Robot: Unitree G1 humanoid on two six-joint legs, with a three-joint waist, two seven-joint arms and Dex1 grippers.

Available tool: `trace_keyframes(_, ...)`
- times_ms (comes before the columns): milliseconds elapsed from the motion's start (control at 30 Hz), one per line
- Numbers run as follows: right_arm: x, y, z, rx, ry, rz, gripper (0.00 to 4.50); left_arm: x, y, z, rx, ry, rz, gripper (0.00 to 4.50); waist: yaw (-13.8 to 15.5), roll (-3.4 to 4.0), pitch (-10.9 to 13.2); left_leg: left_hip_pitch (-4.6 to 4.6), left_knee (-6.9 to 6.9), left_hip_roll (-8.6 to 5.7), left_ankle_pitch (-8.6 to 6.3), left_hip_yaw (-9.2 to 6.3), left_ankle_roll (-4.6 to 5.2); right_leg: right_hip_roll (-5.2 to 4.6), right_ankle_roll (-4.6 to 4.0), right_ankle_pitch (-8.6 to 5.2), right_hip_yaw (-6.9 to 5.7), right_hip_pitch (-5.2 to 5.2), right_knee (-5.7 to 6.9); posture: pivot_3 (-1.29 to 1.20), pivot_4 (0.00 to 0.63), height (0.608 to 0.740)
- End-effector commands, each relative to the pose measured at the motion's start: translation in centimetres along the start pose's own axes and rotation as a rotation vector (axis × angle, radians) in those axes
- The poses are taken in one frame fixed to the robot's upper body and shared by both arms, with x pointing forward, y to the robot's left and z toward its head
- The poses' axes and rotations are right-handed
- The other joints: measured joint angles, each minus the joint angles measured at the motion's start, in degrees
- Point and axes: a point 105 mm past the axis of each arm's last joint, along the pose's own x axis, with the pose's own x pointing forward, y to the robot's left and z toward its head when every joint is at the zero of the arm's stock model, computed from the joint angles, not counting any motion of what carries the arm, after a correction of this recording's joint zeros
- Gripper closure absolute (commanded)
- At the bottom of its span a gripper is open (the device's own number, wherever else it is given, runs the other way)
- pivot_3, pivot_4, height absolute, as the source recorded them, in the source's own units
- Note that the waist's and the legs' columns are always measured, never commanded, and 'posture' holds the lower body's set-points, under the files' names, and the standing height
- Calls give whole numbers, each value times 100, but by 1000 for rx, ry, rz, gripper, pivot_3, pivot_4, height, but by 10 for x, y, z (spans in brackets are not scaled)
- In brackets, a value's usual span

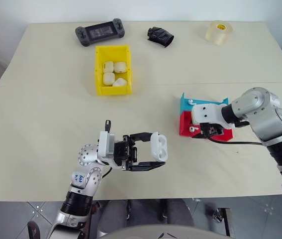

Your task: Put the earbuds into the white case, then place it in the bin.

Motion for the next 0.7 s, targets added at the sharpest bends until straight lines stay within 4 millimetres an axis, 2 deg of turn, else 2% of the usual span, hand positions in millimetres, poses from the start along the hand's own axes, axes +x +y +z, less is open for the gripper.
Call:
trace_keyframes(33,-9,-8,6,-31,-8,-29,1838,3,-3,7,25,-20,-8,1724,7,0,0,0,1,0,0,-1,0,0,0,0,0,0,0,0,150,740)
trace_keyframes(300,-4,-11,0,-59,11,-20,1838,3,-3,8,30,-19,3,1724,2,0,0,-3,3,-1,0,0,0,0,0,0,-1,0,0,0,150,740)
trace_keyframes(367,-4,-11,0,-62,8,-17,2199,3,-3,8,31,-18,5,1724,-2,0,0,-3,3,-1,0,0,0,0,0,0,-1,0,0,0,150,740)
trace_keyframes(433,-3,-11,0,-67,10,-14,2746,2,-2,8,32,-17,8,1724,-2,0,0,-3,3,0,0,0,0,1,0,0,-1,0,0,0,150,740)
trace_keyframes(700,0,-10,2,-74,-1,-6,2746,2,-3,8,34,-16,13,1724,-3,0,0,-3,5,0,0,-1,0,1,0,0,-1,0,0,0,150,740)
